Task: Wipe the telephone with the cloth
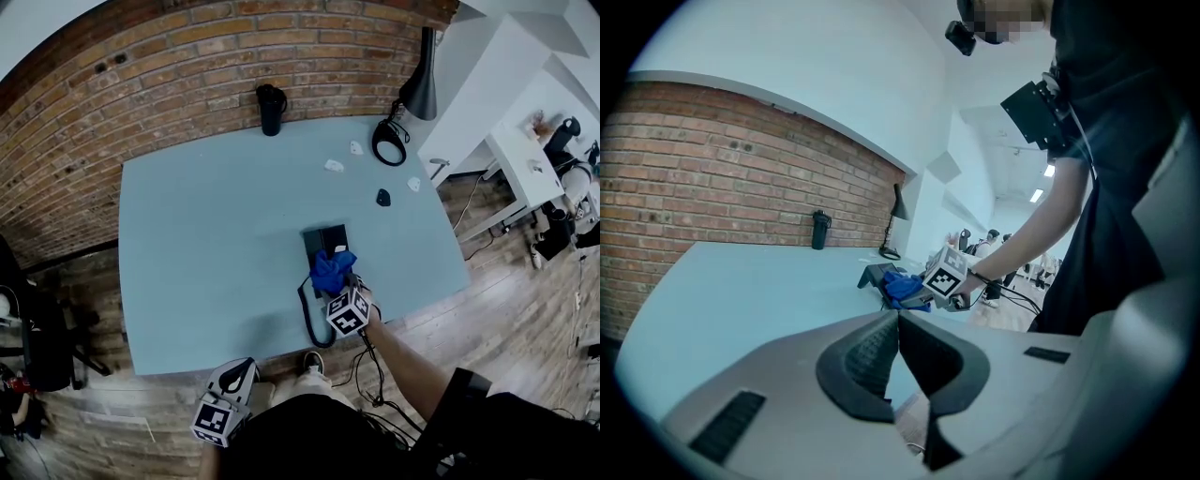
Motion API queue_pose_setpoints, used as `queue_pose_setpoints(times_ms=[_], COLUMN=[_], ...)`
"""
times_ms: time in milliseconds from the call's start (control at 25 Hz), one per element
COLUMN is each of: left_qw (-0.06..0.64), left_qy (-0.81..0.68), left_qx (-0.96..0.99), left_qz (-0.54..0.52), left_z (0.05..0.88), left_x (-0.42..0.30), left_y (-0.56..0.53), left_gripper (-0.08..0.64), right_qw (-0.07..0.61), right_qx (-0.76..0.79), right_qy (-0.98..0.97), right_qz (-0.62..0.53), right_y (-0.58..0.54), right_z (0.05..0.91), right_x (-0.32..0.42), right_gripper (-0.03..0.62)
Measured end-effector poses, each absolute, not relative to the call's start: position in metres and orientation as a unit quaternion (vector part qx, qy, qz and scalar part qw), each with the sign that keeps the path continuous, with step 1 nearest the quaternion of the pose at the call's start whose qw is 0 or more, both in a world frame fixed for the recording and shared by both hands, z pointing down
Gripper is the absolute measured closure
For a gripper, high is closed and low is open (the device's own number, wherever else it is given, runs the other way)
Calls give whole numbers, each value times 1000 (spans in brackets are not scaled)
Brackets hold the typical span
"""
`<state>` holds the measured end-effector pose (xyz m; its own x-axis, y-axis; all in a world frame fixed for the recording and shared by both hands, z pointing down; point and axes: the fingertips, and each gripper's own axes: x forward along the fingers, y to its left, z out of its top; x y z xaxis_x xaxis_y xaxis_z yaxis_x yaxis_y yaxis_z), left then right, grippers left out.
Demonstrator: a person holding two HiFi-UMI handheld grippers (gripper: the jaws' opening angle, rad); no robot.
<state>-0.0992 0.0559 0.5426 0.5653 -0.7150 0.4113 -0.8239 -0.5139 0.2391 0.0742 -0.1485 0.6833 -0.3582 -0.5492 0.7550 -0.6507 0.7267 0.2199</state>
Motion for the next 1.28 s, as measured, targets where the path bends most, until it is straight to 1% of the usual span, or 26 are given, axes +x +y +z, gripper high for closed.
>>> queue_pose_setpoints(times_ms=[480,600,680,840,960,1040,1120,1280], left_qw=[200,198,198,205,203,199,197,206], left_qy=[-451,-452,-452,-456,-461,-462,-464,-468], left_qx=[861,862,862,858,856,856,856,850], left_qz=[121,118,118,119,118,116,116,123], left_z=[544,546,547,544,543,543,543,542], left_x=[-98,-96,-96,-98,-100,-101,-101,-102], left_y=[57,59,60,60,59,64,67,71], left_gripper=[560,560,560,560,560,560,560,560], right_qw=[446,444,458,516,528,517,492,402], right_qx=[363,359,331,214,152,153,194,300], right_qy=[-815,-814,-812,-801,-794,-799,-813,-850], right_qz=[75,107,147,216,260,266,243,162], right_y=[-122,-112,-96,-62,-71,-98,-146,-240], right_z=[698,704,711,724,705,680,647,578], right_x=[79,80,81,87,89,86,82,66], right_gripper=[391,391,390,385,382,380,379,377])
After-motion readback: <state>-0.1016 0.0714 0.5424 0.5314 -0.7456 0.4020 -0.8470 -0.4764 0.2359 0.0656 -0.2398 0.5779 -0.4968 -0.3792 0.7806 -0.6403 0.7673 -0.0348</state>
